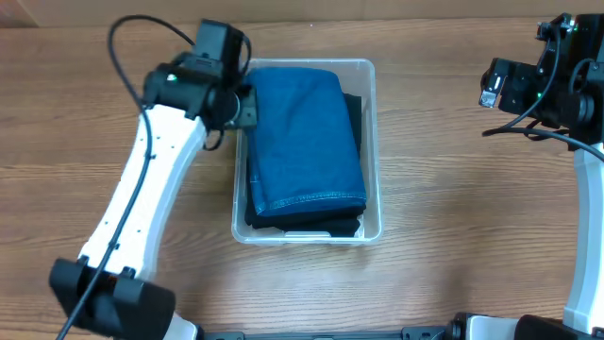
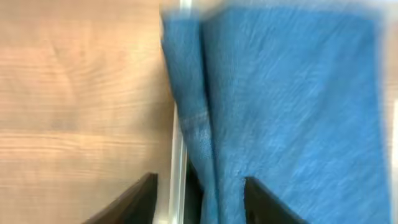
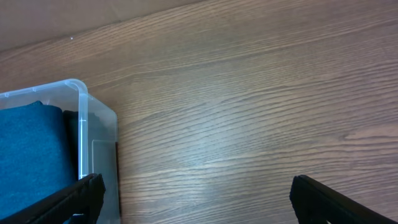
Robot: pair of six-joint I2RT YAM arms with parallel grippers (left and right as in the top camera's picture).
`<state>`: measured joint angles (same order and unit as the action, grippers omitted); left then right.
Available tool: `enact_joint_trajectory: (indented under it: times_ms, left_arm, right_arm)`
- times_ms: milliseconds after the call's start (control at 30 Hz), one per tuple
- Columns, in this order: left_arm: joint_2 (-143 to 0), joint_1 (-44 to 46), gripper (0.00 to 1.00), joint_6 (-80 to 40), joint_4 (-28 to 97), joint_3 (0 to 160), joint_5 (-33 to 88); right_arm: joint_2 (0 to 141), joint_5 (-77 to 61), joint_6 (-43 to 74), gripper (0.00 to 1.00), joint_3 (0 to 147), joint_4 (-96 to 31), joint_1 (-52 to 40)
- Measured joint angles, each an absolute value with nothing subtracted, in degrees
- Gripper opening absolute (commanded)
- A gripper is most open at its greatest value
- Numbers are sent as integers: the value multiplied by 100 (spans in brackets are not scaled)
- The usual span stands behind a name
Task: Pack container
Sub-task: 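Lay the denim towel on top of the clothes in the container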
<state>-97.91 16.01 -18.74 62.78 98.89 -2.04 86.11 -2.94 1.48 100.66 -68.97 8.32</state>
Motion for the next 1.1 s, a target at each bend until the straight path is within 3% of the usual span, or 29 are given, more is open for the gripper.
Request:
enact_joint_trajectory:
  times_ms: [33, 233, 567, 700, 867, 1033, 1067, 1100]
  left_arm:
    - [-9710, 1610, 4, -1778, 6108, 9904, -228]
    - [-9443, 2071, 4, -1061, 5223, 10012, -246]
    - [-11371, 2102, 4, -1085, 5861, 10066, -344]
    - [-12232, 1907, 4, -985, 5778, 10141, 405]
    - [-12285, 1887, 4, -386, 5509, 10195, 1037]
    - [-12269, 1981, 4, -169, 6152, 10711, 1028]
    - [-12189, 1990, 11, -183, 6340, 10849, 888]
    - [-11990, 1997, 31, -226, 6473, 10949, 672]
  right_arm:
    - [8611, -296, 150, 100, 10066, -6899, 832]
    - [8611, -294, 152, 100, 10066, -6897, 832]
    - [8611, -296, 148, 100, 10066, -6897, 832]
    - [8611, -294, 150, 100, 10064, -6897, 832]
    - [8611, -296, 152, 100, 10064, -6901, 832]
    - [8611, -296, 150, 100, 10064, -6899, 832]
    - [8611, -296, 150, 100, 10064, -6897, 832]
    - [8611, -298, 150, 100, 10064, -6879, 829]
